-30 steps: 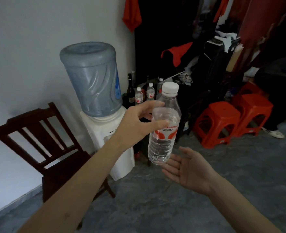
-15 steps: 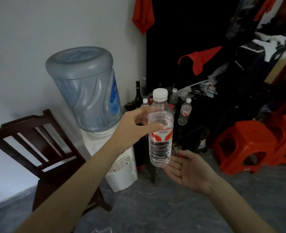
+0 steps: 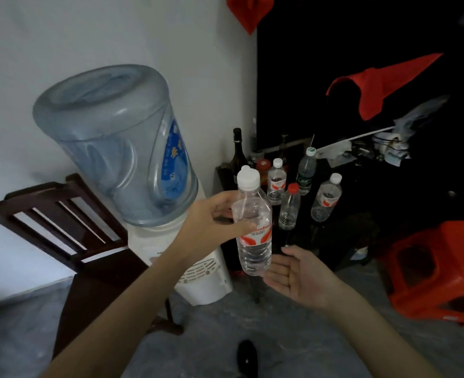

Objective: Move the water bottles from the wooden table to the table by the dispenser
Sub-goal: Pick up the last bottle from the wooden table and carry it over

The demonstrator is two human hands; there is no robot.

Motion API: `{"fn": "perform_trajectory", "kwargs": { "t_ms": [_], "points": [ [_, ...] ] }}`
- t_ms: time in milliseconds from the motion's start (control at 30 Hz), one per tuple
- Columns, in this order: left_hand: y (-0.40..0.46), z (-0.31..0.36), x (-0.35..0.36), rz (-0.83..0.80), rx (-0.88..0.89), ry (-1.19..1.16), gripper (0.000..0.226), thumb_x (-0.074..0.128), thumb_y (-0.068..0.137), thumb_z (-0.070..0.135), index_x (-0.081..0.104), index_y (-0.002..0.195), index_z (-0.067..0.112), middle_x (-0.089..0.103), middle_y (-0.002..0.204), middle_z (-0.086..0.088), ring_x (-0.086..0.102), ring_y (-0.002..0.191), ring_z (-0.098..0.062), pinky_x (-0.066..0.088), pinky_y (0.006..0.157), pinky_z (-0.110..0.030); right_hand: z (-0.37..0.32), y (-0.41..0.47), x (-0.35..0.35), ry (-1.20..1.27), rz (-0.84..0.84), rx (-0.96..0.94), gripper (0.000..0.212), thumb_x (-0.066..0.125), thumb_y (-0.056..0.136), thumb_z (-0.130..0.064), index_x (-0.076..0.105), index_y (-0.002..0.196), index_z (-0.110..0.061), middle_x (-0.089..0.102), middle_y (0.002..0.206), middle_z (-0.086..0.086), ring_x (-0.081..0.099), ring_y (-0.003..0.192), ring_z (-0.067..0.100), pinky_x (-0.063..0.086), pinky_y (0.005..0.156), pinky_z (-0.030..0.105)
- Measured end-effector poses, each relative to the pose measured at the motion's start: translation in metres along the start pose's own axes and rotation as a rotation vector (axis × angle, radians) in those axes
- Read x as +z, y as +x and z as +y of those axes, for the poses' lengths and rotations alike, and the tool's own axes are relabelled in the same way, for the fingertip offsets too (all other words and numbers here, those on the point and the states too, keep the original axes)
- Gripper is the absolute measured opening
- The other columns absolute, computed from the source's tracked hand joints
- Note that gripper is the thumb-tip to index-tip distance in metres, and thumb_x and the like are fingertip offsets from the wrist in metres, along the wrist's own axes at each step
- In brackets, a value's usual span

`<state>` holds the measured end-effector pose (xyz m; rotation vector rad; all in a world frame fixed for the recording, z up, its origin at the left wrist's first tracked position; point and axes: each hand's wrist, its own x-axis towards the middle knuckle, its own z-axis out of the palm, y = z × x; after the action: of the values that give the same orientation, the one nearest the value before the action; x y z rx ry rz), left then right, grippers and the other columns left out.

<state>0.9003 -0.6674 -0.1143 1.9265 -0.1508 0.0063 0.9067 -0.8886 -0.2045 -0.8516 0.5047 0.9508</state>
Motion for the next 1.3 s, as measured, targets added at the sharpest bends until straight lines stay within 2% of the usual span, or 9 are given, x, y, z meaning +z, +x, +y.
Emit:
{"fn": "perform_trajectory", "kwargs": {
  "t_ms": [167, 267, 433, 567, 800, 967, 1100, 1233, 1300],
  "points": [
    [0.053, -0.029, 0.002, -0.012, -0.049, 0.031, 0.046, 0.090, 0.075, 0.021, 0.070, 0.113, 0.038, 0.078, 0.105, 0.017, 0.074, 0.098, -0.002, 0.055, 0.081, -0.013, -0.037, 0.055, -0.015, 0.032, 0.014, 0.047, 0.044, 0.044, 0.101, -0.029, 0.063, 0.118, 0.007, 0.072, 0.113, 0.023, 0.074, 0.092, 0.032, 0.062, 0.075, 0.038],
    [0.086, -0.053, 0.003, -0.013, -0.086, 0.014, 0.049, 0.091, 0.074, 0.015, 0.069, 0.114, 0.034, 0.078, 0.106, 0.014, 0.074, 0.100, -0.004, 0.056, 0.081, -0.016, -0.061, 0.089, -0.020, 0.050, 0.084, 0.055, 0.041, 0.044, 0.101, -0.028, 0.066, 0.110, 0.005, 0.074, 0.106, 0.022, 0.075, 0.087, 0.031, 0.061, 0.075, 0.039],
    [0.128, -0.096, 0.010, -0.011, -0.192, -0.052, 0.061, 0.094, 0.071, 0.012, 0.066, 0.123, 0.027, 0.076, 0.116, 0.007, 0.071, 0.113, -0.012, 0.058, 0.099, -0.040, -0.092, 0.144, -0.035, 0.073, 0.170, 0.086, 0.039, 0.043, 0.101, -0.028, 0.065, 0.106, 0.004, 0.076, 0.094, 0.021, 0.069, 0.096, 0.033, 0.054, 0.082, 0.040],
    [0.150, -0.129, 0.021, -0.017, -0.266, -0.083, 0.063, 0.093, 0.072, 0.010, 0.064, 0.126, 0.026, 0.075, 0.121, 0.004, 0.069, 0.117, -0.014, 0.055, 0.104, -0.044, -0.103, 0.177, -0.042, 0.123, 0.241, 0.108, 0.035, 0.044, 0.102, -0.024, 0.062, 0.100, 0.006, 0.075, 0.080, 0.021, 0.065, 0.095, 0.035, 0.053, 0.078, 0.040],
    [0.174, -0.189, 0.042, -0.037, -0.344, -0.091, 0.068, 0.093, 0.072, 0.020, 0.061, 0.130, 0.034, 0.072, 0.124, 0.012, 0.066, 0.120, -0.008, 0.053, 0.106, -0.040, -0.100, 0.241, -0.057, 0.127, 0.320, 0.140, 0.030, 0.043, 0.103, -0.016, 0.060, 0.109, 0.008, 0.066, 0.101, 0.021, 0.064, 0.094, 0.031, 0.054, 0.080, 0.038],
    [0.179, -0.228, 0.061, 0.013, -0.387, -0.107, 0.067, 0.088, 0.072, 0.019, 0.059, 0.128, 0.041, 0.070, 0.126, 0.012, 0.064, 0.124, -0.009, 0.052, 0.108, -0.040, -0.091, 0.274, -0.064, 0.138, 0.399, 0.116, 0.026, 0.042, 0.103, -0.015, 0.057, 0.116, 0.002, 0.059, 0.120, 0.020, 0.055, 0.115, 0.030, 0.040, 0.107, 0.040],
    [0.176, -0.247, 0.077, 0.055, -0.400, -0.086, 0.066, 0.085, 0.069, 0.030, 0.059, 0.129, 0.035, 0.069, 0.123, 0.014, 0.063, 0.124, -0.009, 0.053, 0.107, -0.039, -0.086, 0.286, -0.069, 0.127, 0.471, 0.110, 0.018, 0.043, 0.101, -0.013, 0.057, 0.106, -0.002, 0.059, 0.104, 0.015, 0.058, 0.093, 0.024, 0.040, 0.108, 0.041],
    [0.172, -0.259, 0.091, 0.079, -0.395, -0.075, 0.065, 0.088, 0.072, 0.020, 0.059, 0.126, 0.041, 0.069, 0.121, 0.018, 0.062, 0.123, -0.004, 0.054, 0.105, -0.037, -0.086, 0.290, -0.074, 0.112, 0.501, 0.129, 0.015, 0.043, 0.098, -0.010, 0.056, 0.096, -0.004, 0.054, 0.113, 0.019, 0.056, 0.094, 0.026, 0.040, 0.105, 0.043],
    [0.172, -0.261, 0.093, 0.089, -0.387, -0.075, 0.064, 0.087, 0.073, 0.020, 0.058, 0.125, 0.043, 0.069, 0.122, 0.017, 0.062, 0.124, -0.006, 0.054, 0.105, -0.036, -0.088, 0.290, -0.075, 0.095, 0.504, 0.123, 0.018, 0.044, 0.099, -0.012, 0.057, 0.105, -0.002, 0.053, 0.122, 0.020, 0.054, 0.112, 0.029, 0.041, 0.105, 0.043]
  ]
}}
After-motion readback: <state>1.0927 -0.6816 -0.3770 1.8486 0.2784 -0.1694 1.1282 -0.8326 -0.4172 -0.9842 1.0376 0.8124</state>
